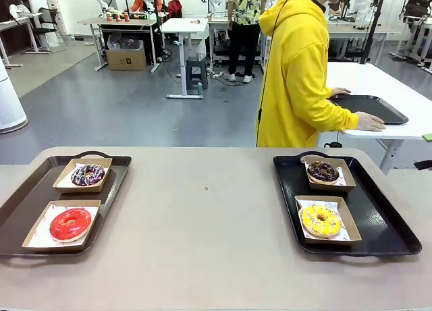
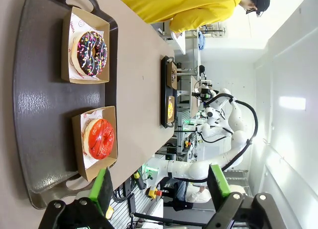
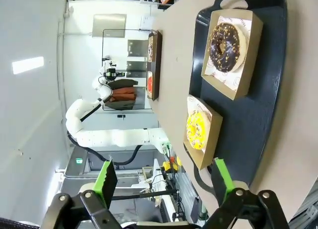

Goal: Individually package the donuts and arrange them on the tray.
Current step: Place the picked Paper togo box on the Handle tray.

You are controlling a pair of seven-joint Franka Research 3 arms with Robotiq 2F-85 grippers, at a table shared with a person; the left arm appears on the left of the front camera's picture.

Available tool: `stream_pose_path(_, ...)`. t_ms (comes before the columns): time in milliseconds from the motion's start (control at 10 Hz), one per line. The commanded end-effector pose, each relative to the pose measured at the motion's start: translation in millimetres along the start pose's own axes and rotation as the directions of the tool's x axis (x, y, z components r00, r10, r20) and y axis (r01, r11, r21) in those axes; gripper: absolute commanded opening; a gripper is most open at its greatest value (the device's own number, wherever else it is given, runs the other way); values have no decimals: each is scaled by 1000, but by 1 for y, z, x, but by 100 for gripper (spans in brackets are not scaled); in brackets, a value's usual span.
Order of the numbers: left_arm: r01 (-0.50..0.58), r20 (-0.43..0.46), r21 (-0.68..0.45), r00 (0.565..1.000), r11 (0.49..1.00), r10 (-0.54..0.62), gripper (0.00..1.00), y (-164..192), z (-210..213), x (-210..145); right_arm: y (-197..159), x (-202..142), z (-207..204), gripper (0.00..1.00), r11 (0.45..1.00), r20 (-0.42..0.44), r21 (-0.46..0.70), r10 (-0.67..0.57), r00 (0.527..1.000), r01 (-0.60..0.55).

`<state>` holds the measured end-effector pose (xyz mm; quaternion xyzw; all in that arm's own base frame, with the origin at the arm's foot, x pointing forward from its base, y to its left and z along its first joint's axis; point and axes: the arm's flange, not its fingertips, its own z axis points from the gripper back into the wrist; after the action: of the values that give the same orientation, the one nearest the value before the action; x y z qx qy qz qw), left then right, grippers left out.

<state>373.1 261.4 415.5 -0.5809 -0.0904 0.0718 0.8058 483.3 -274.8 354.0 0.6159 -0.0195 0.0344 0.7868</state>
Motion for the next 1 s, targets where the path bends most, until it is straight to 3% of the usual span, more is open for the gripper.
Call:
stream_pose_path(0,3,-3,7,1000,1000,-3,100,-2,1,-2,4,-5,1,100,1000,-28,5,-6,1000,6)
stream_pose_path(900,3,-3,7,1000,1000,-3,100,-2,1,-2,4,-5,1,100,1000,-28,5,-6,1000,6)
